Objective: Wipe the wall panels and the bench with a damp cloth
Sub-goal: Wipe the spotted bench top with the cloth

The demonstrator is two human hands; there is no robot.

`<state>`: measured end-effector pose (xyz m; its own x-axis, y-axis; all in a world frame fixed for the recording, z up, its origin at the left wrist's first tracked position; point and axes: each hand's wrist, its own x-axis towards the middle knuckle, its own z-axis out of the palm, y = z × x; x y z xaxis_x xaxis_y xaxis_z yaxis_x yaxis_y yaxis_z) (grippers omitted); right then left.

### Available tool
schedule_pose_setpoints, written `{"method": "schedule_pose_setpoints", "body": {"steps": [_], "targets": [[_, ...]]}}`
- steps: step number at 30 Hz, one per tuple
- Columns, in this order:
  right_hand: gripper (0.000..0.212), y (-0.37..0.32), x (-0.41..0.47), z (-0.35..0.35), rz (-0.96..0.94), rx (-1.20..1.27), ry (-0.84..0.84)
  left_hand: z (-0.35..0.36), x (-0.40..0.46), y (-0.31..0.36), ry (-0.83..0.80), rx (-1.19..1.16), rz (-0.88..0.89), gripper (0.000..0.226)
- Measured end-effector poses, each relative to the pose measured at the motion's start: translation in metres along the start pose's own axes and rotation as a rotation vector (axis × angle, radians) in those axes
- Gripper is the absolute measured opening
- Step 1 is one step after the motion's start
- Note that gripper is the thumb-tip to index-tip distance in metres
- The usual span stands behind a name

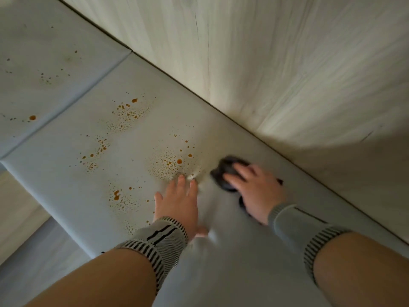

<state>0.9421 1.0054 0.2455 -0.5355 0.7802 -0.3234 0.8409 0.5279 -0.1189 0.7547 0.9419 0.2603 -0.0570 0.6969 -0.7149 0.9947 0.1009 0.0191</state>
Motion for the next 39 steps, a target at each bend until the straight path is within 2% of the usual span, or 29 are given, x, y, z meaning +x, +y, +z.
{"method": "schedule_pose_setpoints", "body": {"steps": [3,4,5,7,10,11,12,14,16,17,18,19,20,22,23,24,25,26,29,30,31,33,36,37,38,39], "targets": [[0.066,0.01,0.005,-0.009,0.596,0.104,-0.085,-0.018,0.0,-0.029,0.146,-0.113,0.059,0.083],[0.066,0.0,0.005,-0.011,0.666,0.112,-0.084,-0.025,0.003,-0.039,0.18,-0.108,0.043,0.084],[0.064,-0.015,0.004,-0.01,0.651,0.096,-0.08,-0.031,0.007,-0.05,0.189,-0.074,0.007,0.092],[0.061,-0.051,0.0,-0.007,0.419,0.058,-0.05,-0.035,0.016,-0.068,0.11,-0.018,-0.086,0.12],[0.06,-0.062,-0.003,-0.002,-0.111,0.055,-0.071,-0.031,0.022,-0.072,-0.035,0.015,-0.108,0.147],[0.062,-0.051,0.001,-0.003,-0.209,0.025,-0.044,-0.03,0.024,-0.07,-0.049,0.037,-0.107,0.15],[0.063,-0.038,0.007,-0.003,-0.205,-0.011,-0.022,-0.03,0.026,-0.068,-0.055,0.06,-0.108,0.151],[0.064,-0.01,0.02,-0.009,0.048,-0.028,-0.052,-0.031,0.029,-0.065,-0.06,0.091,-0.128,0.15],[0.064,0.004,0.029,-0.018,0.465,0.063,-0.1,-0.03,0.031,-0.063,-0.054,0.11,-0.149,0.148],[0.065,0.001,0.033,-0.021,0.585,0.094,-0.093,-0.028,0.032,-0.062,-0.051,0.106,-0.151,0.148],[0.065,-0.007,0.036,-0.022,0.599,0.085,-0.08,-0.027,0.033,-0.062,-0.049,0.096,-0.151,0.148],[0.062,-0.021,0.036,-0.023,0.526,0.052,-0.065,-0.026,0.033,-0.062,-0.048,0.088,-0.151,0.148],[0.059,-0.036,0.033,-0.02,0.38,0.033,-0.049,-0.026,0.033,-0.062,-0.045,0.084,-0.151,0.149],[0.057,-0.058,0.024,-0.015,-0.031,0.037,-0.063,-0.026,0.034,-0.062,-0.037,0.082,-0.153,0.149],[0.059,-0.058,0.024,-0.014,-0.184,0.024,-0.092,-0.026,0.034,-0.061,-0.036,0.083,-0.153,0.149],[0.061,-0.051,0.028,-0.013,-0.258,-0.001,-0.1,-0.026,0.034,-0.062,-0.037,0.086,-0.152,0.149],[0.063,-0.038,0.034,-0.012,-0.227,-0.034,-0.089,-0.025,0.035,-0.062,-0.04,0.086,-0.15,0.149],[0.064,-0.025,0.04,-0.013,-0.11,-0.041,-0.076,-0.025,0.035,-0.062,-0.046,0.084,-0.148,0.149],[0.065,0.0,0.052,-0.023,0.499,0.094,-0.074,-0.023,0.037,-0.063,-0.049,0.084,-0.148,0.149],[0.064,-0.004,0.054,-0.024,0.591,0.113,-0.071,-0.023,0.037,-0.063,-0.046,0.085,-0.144,0.149],[0.063,-0.015,0.056,-0.025,0.598,0.092,-0.056,-0.023,0.037,-0.063,-0.043,0.081,-0.141,0.149],[0.059,-0.046,0.049,-0.02,0.416,0.04,-0.023,-0.022,0.037,-0.063,-0.031,0.065,-0.14,0.149],[0.059,-0.069,0.035,-0.014,-0.119,0.029,-0.069,-0.023,0.035,-0.064,-0.025,0.057,-0.132,0.148],[0.06,-0.061,0.038,-0.014,-0.229,0.005,-0.094,-0.023,0.035,-0.064,-0.026,0.055,-0.129,0.147],[0.063,-0.048,0.044,-0.013,-0.246,-0.031,-0.088,-0.022,0.035,-0.065,-0.025,0.052,-0.126,0.147],[0.065,-0.035,0.051,-0.014,-0.172,-0.056,-0.068,-0.022,0.035,-0.065,-0.025,0.049,-0.124,0.147]]}}
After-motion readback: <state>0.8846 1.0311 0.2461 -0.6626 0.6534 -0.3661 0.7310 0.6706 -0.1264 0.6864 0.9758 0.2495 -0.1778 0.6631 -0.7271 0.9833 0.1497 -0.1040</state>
